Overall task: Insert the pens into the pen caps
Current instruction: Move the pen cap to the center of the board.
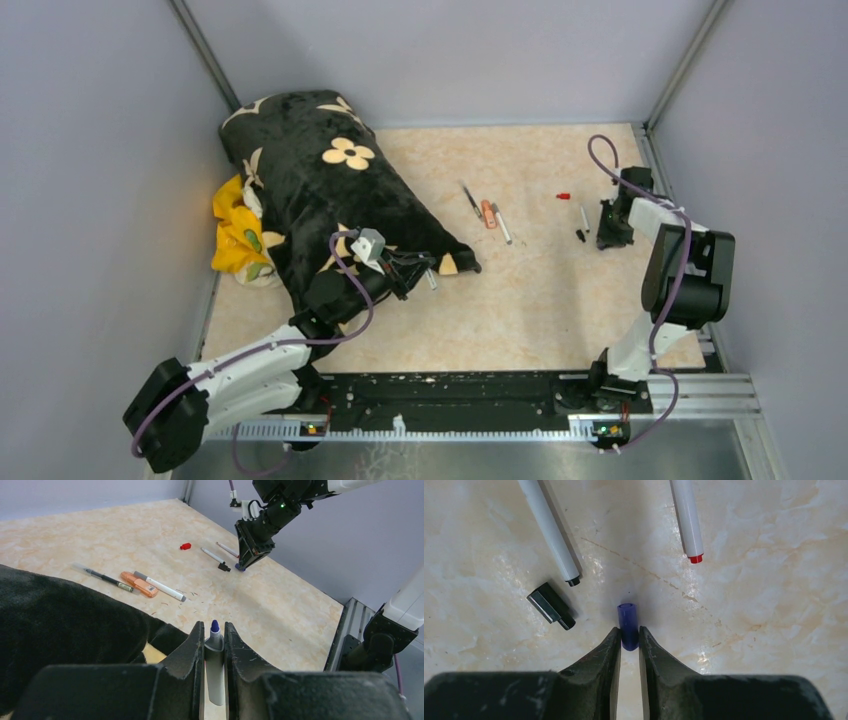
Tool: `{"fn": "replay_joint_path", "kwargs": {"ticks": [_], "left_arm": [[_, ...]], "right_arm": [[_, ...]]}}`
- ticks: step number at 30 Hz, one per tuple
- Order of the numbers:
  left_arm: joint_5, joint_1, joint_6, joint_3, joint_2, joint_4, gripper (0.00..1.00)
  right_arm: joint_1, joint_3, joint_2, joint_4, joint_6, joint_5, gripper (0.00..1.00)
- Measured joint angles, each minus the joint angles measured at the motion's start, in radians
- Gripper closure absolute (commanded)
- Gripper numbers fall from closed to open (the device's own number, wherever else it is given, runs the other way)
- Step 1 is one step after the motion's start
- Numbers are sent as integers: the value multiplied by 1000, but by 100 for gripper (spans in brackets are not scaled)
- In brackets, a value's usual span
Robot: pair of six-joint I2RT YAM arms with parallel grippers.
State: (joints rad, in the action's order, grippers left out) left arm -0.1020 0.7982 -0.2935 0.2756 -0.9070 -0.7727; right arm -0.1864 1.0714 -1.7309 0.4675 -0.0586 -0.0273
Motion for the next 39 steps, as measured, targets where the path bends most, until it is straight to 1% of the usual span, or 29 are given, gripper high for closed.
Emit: {"fn": "replay_joint_path", "kwargs": {"ticks": [5, 8, 10, 12, 20, 22, 24, 27, 29, 31, 33, 37, 39], "left_arm": [[1, 0, 0, -8, 38, 10, 100], [2, 0, 0, -16, 50, 12, 100], [2, 0, 0, -17, 51, 13, 100], [2, 0, 0, -17, 51, 13, 100], [1, 0, -1, -17, 51, 13, 100], [1, 0, -1, -17, 51, 13, 100], [0, 0, -2, -17, 51, 13, 100], [-4, 0, -10, -17, 51, 13, 100], [-9, 0, -24, -17, 51, 10, 100], [-14, 0, -37, -18, 50, 6, 100], [-17, 0, -53, -21, 50, -5, 100], [-22, 0, -83, -27, 51, -15, 100], [-21, 0, -99, -34, 56, -16, 100]], "right_arm": [[0, 9, -27, 6, 6, 12, 78], [0, 23, -40, 3, 12, 15, 79], [0, 26, -43, 5, 16, 15, 87], [0, 29, -46, 7, 25, 14, 100], [0, 20, -28, 2, 70, 33, 100], [0, 0, 9, 6, 109, 81, 100], [0, -13, 68, 27, 171, 167, 100], [3, -13, 172, 66, 302, 372, 100], [26, -12, 233, 94, 399, 511, 100], [95, -18, 266, 112, 481, 605, 100], [229, -43, 270, 100, 525, 644, 100], [524, -76, 211, 84, 536, 624, 100], [606, -76, 171, 67, 523, 597, 100]]}}
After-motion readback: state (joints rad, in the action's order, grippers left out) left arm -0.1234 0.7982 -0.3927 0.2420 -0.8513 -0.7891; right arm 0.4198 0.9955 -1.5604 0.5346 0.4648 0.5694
